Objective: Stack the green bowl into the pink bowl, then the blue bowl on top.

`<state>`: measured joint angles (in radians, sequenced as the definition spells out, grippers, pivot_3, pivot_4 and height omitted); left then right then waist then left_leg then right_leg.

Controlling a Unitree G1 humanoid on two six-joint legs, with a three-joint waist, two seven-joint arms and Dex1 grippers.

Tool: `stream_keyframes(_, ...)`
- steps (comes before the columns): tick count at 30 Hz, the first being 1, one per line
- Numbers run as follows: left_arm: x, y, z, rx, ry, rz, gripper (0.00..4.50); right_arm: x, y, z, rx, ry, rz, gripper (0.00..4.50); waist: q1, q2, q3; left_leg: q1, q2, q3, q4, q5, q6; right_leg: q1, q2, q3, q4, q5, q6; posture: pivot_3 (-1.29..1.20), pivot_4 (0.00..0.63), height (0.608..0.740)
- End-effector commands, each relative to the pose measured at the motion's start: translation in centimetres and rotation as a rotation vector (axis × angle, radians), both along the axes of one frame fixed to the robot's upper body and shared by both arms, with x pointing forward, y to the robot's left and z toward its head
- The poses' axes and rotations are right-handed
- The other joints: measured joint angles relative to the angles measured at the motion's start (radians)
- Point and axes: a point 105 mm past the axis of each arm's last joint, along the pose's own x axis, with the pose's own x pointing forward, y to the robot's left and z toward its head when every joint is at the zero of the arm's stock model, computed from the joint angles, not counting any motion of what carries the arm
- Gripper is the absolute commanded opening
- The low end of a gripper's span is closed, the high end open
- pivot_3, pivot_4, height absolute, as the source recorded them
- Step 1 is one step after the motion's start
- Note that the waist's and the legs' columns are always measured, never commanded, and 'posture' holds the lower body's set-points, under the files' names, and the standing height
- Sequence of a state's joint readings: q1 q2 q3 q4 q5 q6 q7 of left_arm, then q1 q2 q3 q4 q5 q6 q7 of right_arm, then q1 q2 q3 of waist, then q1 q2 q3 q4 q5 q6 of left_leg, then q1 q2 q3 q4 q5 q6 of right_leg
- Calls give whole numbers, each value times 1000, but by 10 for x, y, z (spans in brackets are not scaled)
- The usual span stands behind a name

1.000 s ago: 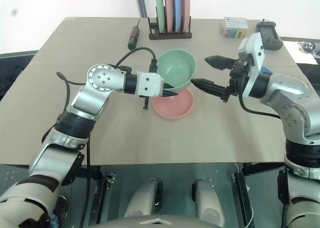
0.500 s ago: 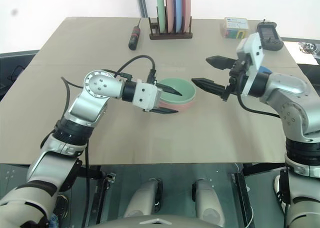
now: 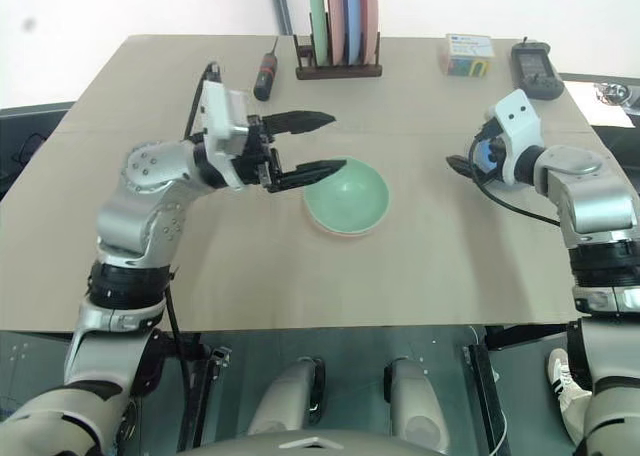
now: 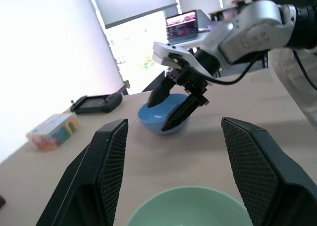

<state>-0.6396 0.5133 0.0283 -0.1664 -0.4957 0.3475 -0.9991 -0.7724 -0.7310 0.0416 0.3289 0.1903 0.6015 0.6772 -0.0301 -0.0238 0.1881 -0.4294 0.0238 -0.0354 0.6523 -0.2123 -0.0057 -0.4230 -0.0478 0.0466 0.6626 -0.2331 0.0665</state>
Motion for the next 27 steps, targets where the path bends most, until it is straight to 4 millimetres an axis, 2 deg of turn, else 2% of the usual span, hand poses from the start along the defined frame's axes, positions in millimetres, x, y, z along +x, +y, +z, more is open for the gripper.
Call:
stream_keyframes(1, -7, 30, 3, -93, 49, 82, 3191, 12, -25, -12, -62, 10, -102, 4500, -7, 0, 0, 0, 0, 0, 0, 0, 0, 0, 0, 0, 0, 0, 0, 0, 150, 740)
stream_keyframes(5, -7, 50, -12, -119, 110, 167, 3191, 17, -34, -32, -80, 63, -125, 4500, -10, 0, 0, 0, 0, 0, 0, 0, 0, 0, 0, 0, 0, 0, 0, 0, 150, 740)
stream_keyframes(8, -10, 58, -17, -144, 130, 186, 3191, 20, -38, -38, -86, 84, -127, 4500, -11, 0, 0, 0, 0, 1, 0, 0, 0, 0, 0, 0, 0, 0, 0, 0, 150, 740)
stream_keyframes(11, -18, 67, -18, -188, 147, 174, 3238, 21, -45, -44, -116, 91, -141, 3773, -11, 0, 0, 1, 0, 1, 0, 0, 0, 0, 0, 0, 0, 0, 0, 0, 150, 740)
stream_keyframes(13, -24, 71, -17, -209, 144, 161, 3238, 21, -46, -45, -122, 95, -136, 2968, -11, 0, 0, 2, 0, 0, -1, 0, 0, 1, 0, 0, 0, 0, 0, 0, 150, 740)
stream_keyframes(14, -26, 72, -18, -205, 141, 157, 3238, 21, -47, -45, -125, 96, -132, 2729, -10, 0, 0, 1, 0, 0, -1, 0, 0, 1, 0, 0, 0, 0, 0, 0, 150, 740)
stream_keyframes(16, -29, 74, -21, -191, 142, 157, 3238, 20, -49, -45, -128, 96, -129, 1598, -9, 0, 0, 1, 0, 0, -1, 0, 0, 2, 0, 0, -1, 0, 0, 0, 150, 740)
stream_keyframes(19, -32, 75, -23, -188, 149, 151, 3238, 19, -50, -41, -141, 82, -115, 947, -11, 0, 0, 4, 0, 1, 0, 0, 0, 4, 0, 0, -1, 0, 0, 0, 150, 740)
stream_keyframes(20, -33, 75, -24, -189, 152, 142, 3238, 19, -48, -37, -153, 66, -102, 571, -10, 0, 0, 6, 0, 1, -1, 0, 0, 5, 0, 1, -1, 0, 0, 0, 150, 740)
stream_keyframes(24, -39, 77, -21, -208, 152, 105, 3238, 18, -28, -15, -162, -12, -10, 476, -12, 0, 0, 8, 0, 1, -2, 0, 0, 7, 0, 1, -1, 0, 0, 0, 150, 740)
stream_keyframes(27, -39, 85, -23, -168, 154, 122, 3238, 10, 14, 18, -177, -97, 151, 474, -16, 1, 0, 9, 0, 2, -3, 0, 0, 7, 0, 3, 0, 0, 0, 0, 150, 740)
